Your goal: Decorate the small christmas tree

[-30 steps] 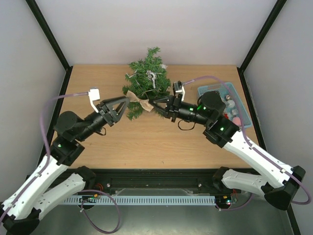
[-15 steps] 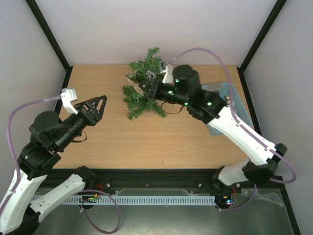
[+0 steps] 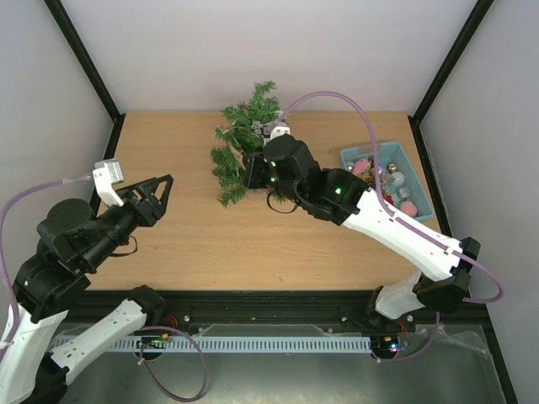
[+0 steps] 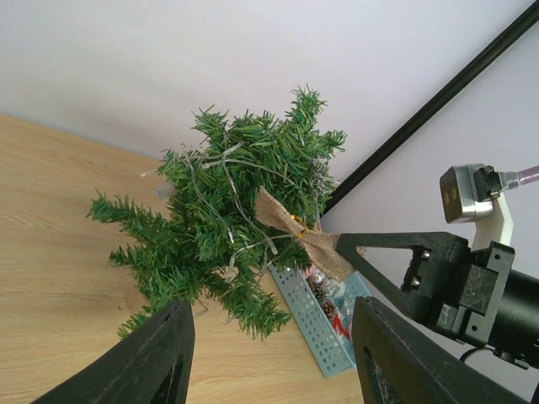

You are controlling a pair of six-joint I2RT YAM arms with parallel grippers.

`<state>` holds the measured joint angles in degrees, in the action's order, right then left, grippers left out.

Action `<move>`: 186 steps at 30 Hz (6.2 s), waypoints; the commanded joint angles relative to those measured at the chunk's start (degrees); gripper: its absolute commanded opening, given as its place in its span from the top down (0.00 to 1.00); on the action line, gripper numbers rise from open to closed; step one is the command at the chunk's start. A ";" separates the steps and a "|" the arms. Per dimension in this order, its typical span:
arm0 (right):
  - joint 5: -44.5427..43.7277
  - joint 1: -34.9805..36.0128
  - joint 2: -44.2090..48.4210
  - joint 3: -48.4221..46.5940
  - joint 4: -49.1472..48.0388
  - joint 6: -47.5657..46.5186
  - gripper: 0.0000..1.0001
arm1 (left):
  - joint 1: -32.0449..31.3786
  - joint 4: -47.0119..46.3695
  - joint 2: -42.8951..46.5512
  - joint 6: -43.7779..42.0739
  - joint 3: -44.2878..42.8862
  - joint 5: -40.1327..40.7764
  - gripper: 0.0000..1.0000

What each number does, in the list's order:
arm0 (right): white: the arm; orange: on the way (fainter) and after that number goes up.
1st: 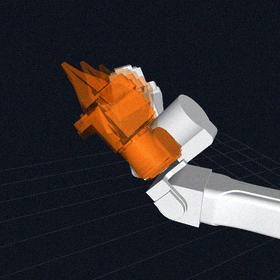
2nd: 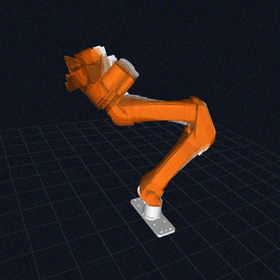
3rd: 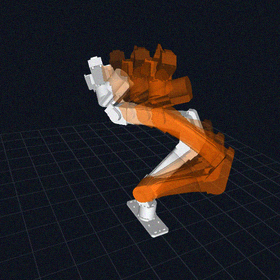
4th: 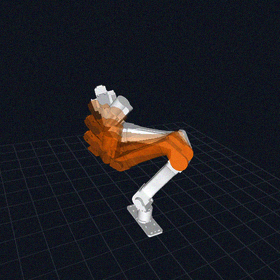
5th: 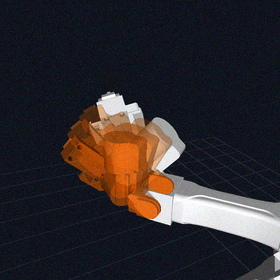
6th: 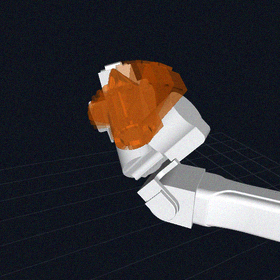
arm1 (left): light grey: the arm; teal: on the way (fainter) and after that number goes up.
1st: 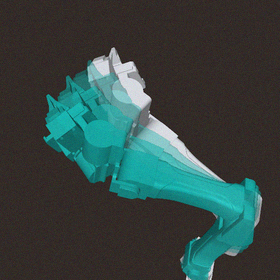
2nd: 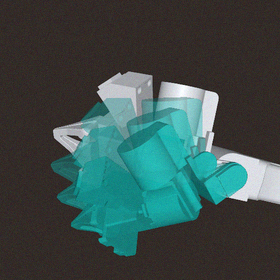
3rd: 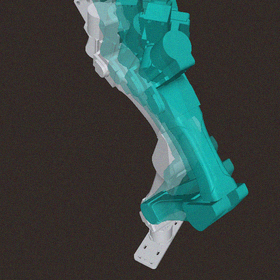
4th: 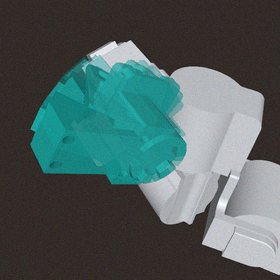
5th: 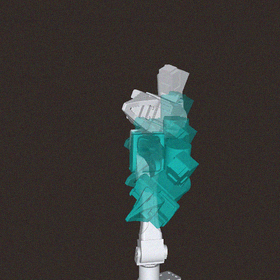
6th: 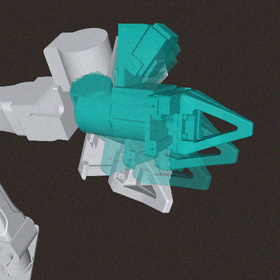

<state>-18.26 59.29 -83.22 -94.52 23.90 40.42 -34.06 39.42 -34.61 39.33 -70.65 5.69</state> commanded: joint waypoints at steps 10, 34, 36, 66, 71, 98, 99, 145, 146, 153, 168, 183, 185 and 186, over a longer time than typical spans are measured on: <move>-3.35 -5.08 1.55 3.61 -4.24 0.37 0.99 | 0.20 3.32 0.07 -2.84 -2.44 0.18 0.46; 0.61 -8.93 -5.10 4.08 -5.70 0.71 0.99 | 0.05 3.03 -0.67 -2.96 -2.60 -0.24 0.48; -0.26 -9.00 -5.09 3.38 -5.37 0.56 0.99 | 0.09 3.03 -0.79 -2.95 -2.57 -0.32 0.48; -1.53 -9.05 -0.63 1.51 -0.78 0.33 0.69 | 0.10 3.29 -1.24 -1.78 -3.06 -1.10 0.49; -0.34 -9.02 2.84 1.70 1.19 0.95 0.65 | 0.13 3.70 -1.46 -1.26 -3.37 -1.21 0.49; 22.41 -53.76 17.32 32.61 5.81 -1.71 0.06 | 0.12 11.43 -4.97 -2.33 1.60 -0.95 0.01; 22.61 -55.67 16.50 33.31 4.83 -1.82 0.07 | 0.06 11.46 -5.57 -2.53 1.88 -1.10 0.01; 12.75 -59.21 -18.21 21.02 2.87 -12.69 0.41 | 10.42 2.24 -12.89 -7.46 13.43 -16.30 0.00; 12.31 -59.20 -18.37 20.82 3.13 -12.73 0.41 | 10.47 2.16 -12.86 -7.44 13.44 -16.39 0.00; 9.85 -59.11 -19.66 19.91 4.37 -13.34 0.44 | 10.51 1.80 -13.08 -7.57 13.72 -16.94 0.00; 9.24 -58.96 -21.37 19.90 4.82 -13.77 0.55 | 10.60 1.46 -13.12 -7.61 13.85 -17.70 0.00; 6.01 -58.99 -20.06 21.03 5.97 -13.91 0.84 | 10.69 2.62 -12.55 -7.94 12.87 -18.41 0.00; 6.02 -59.02 -19.44 21.07 6.10 -13.74 0.90 | 10.69 2.95 -12.36 -7.96 12.75 -18.37 0.00; 6.04 -58.98 -19.00 21.09 6.17 -13.71 0.91 | 10.69 3.02 -12.20 -7.98 12.68 -18.35 0.00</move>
<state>-10.76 0.10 -103.96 -73.47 26.13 26.63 -23.73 41.52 -47.66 31.92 -57.28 -12.03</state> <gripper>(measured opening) 0.112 0.994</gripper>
